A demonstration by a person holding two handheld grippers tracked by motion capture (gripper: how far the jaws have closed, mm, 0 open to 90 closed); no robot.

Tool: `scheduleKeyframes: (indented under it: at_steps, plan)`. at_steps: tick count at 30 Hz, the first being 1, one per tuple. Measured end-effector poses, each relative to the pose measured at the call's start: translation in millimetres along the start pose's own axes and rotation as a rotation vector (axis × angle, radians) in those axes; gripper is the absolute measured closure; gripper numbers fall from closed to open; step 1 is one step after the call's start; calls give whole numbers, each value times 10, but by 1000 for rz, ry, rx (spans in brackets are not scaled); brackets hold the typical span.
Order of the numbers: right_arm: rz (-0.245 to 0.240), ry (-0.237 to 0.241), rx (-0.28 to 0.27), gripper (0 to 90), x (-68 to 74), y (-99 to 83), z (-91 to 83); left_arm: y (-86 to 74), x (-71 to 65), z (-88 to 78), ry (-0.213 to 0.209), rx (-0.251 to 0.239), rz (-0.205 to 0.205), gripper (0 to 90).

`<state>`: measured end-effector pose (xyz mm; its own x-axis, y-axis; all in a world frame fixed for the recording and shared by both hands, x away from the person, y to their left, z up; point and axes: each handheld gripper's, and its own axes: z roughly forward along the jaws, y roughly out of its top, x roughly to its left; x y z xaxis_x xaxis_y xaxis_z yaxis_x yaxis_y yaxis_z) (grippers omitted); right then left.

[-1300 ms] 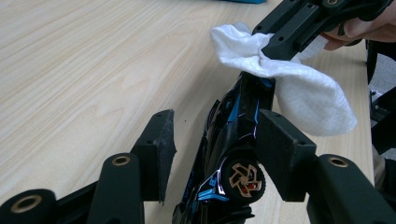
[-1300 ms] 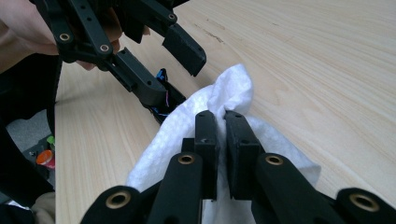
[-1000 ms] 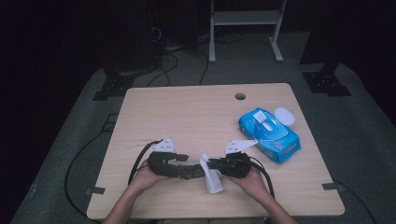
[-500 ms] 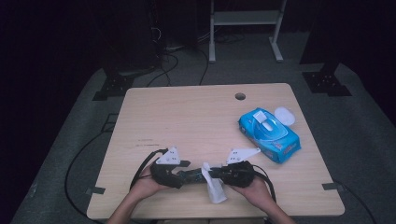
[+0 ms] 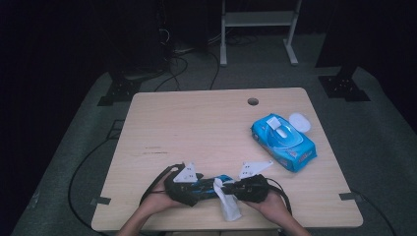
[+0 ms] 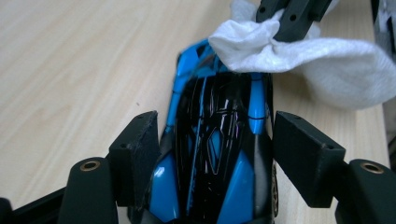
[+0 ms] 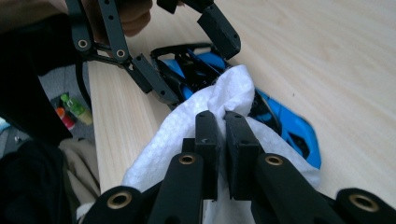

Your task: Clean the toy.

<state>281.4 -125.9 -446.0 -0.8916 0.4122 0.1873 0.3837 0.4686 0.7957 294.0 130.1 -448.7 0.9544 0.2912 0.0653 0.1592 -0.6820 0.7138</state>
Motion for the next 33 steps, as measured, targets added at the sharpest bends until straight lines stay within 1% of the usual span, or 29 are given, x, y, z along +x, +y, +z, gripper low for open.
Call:
scheduleKeyframes:
  at_steps: [1,2,3,4,5,7,11,12,15,18,20,25,29,30,31,32,33]
  plan:
    - [-6,-9,17,839,5,-15,14,-4,-11,13,5,7,13,318]
    - [-14,-29,27,838,12,-22,24,1,-20,27,9,7,18,307]
    - [-27,-58,40,838,4,-37,42,9,-18,30,12,9,12,292]
    - [-18,-53,44,837,-15,-49,48,13,-14,34,14,9,14,309]
    - [-13,-55,46,837,-28,-57,46,17,-2,38,10,13,18,307]
    - [-7,-65,40,837,-43,-56,13,22,-5,46,17,13,23,289]
    - [9,-67,16,836,-76,-42,-80,42,-8,84,25,29,56,255]
    - [12,-70,14,836,-84,-44,-106,52,-2,98,21,35,60,244]
    - [24,-66,7,835,-93,-69,-161,71,27,156,4,32,50,220]
    - [31,-59,-5,835,-91,-90,-219,83,45,228,-11,42,39,194]
    - [31,-61,-16,835,-88,-90,-266,83,50,265,-19,51,41,189]
    - [45,-71,-82,834,-116,-65,-463,85,70,340,-44,66,28,171]
    - [60,-74,-92,833,-131,-88,-506,81,63,424,-55,90,31,156]
    - [59,-75,-90,833,-131,-97,-503,82,66,431,-59,93,32,133]
    - [58,-74,-89,832,-131,-105,-497,81,63,432,-61,90,33,130]
    - [58,-74,-90,832,-128,-107,-494,80,64,427,-67,95,41,131]
    - [58,-75,-92,832,-127,-107,-493,76,63,426,-73,96,38,131]
